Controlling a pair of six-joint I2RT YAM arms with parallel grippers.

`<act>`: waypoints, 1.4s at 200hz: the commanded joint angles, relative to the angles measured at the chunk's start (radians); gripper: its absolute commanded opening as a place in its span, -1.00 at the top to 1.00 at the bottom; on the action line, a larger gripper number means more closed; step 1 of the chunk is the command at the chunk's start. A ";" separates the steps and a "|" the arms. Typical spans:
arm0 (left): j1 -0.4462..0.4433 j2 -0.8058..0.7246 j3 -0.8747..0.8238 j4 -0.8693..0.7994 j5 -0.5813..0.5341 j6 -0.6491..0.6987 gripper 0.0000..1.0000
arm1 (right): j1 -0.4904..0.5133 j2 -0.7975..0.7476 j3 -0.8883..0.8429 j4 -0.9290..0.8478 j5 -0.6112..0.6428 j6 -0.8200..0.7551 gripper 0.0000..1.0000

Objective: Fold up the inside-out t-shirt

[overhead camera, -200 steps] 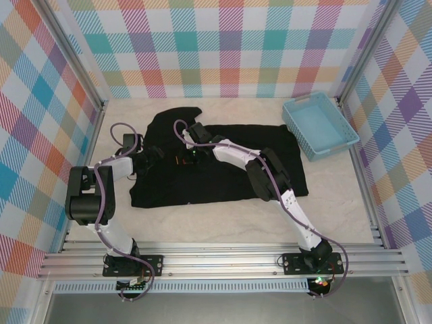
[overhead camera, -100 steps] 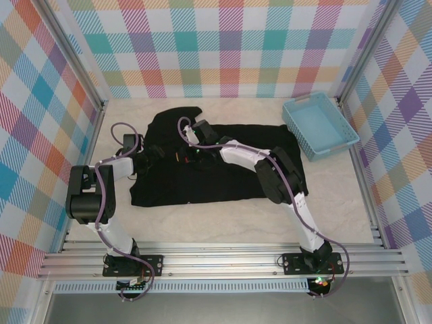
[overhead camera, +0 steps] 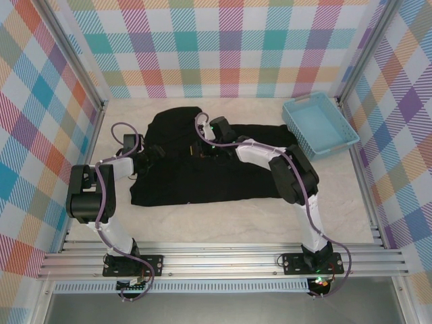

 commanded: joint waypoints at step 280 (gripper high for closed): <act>0.008 0.030 -0.019 -0.025 -0.008 -0.005 -0.34 | 0.056 0.185 0.325 -0.031 -0.081 0.059 0.87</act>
